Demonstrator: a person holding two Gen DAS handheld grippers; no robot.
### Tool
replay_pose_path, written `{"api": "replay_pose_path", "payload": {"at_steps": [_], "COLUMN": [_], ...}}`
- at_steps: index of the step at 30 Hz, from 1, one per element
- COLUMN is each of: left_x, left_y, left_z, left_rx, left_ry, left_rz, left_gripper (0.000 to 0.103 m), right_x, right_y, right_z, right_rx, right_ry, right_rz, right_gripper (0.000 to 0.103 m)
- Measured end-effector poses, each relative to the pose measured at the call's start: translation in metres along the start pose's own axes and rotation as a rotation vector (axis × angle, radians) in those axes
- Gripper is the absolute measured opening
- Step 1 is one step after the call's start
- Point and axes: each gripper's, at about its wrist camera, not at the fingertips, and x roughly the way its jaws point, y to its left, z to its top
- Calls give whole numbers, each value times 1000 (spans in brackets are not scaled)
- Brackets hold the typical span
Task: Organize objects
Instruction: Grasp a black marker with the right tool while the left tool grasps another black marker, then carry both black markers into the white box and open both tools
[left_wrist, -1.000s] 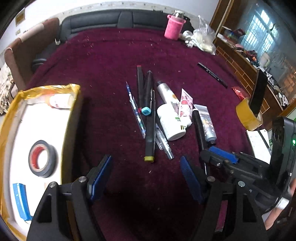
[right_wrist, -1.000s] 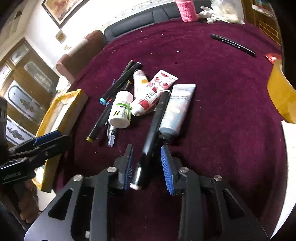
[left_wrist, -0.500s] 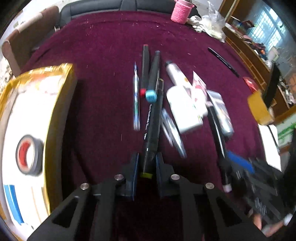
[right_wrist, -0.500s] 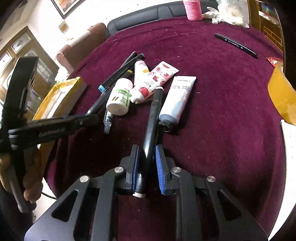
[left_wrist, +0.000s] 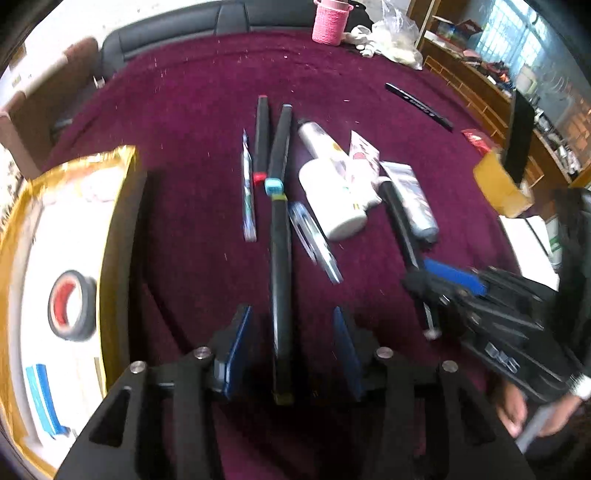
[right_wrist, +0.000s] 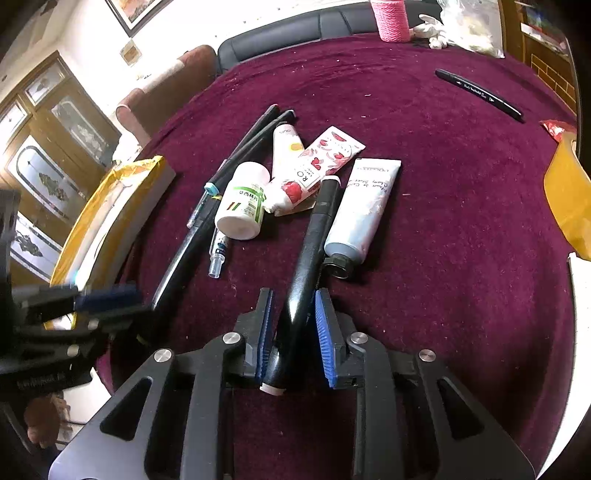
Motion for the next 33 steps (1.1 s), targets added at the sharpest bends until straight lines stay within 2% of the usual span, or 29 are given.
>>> {"api": "replay_pose_path", "payload": {"at_steps": [4,5,7,8,9,11,12,16,20,23,26,28,33], "left_x": [18,19,19,19,19,15,13,11,13,6,-8,-19,-54], "left_y": [8,9,13,15,17,24,28,36,31,35,46,53,69], "left_z": [5,5,5,4,3,-2,-4,-14,-12,-19,-31,-39,-56], "left_rx": [-31,-40,-63,-69,-73,-100,-110,-137,-127,-158,-215,-257,-323], "left_ry": [38,20,3,-2,-5,8,14,7,-20,-30,-52,-64,-133], "left_rz": [-15,-15,9,23,30,-4,-21,-57,-32,-57,-107,-149,-193], "left_gripper": [44,42,28,16,13,13,13,14,13,12,12,12,12], "right_x": [2,4,6,7,8,9,9,2,2,-6,-22,-29,-39], "right_y": [2,3,3,3,4,9,10,6,8,3,10,13,42], "right_z": [5,7,11,12,13,12,11,3,1,-2,-8,-10,-10], "right_rx": [20,20,34,37,34,8,-3,14,15,80,66,79,28], "right_ry": [7,9,9,10,8,10,16,37,21,9,-32,-51,-75], "right_rz": [-27,-42,-59,-68,-77,-107,-125,-110,-121,-47,-43,-6,61], "right_gripper": [23,23,23,23,23,22,18,16,16,15,15,15,15]}}
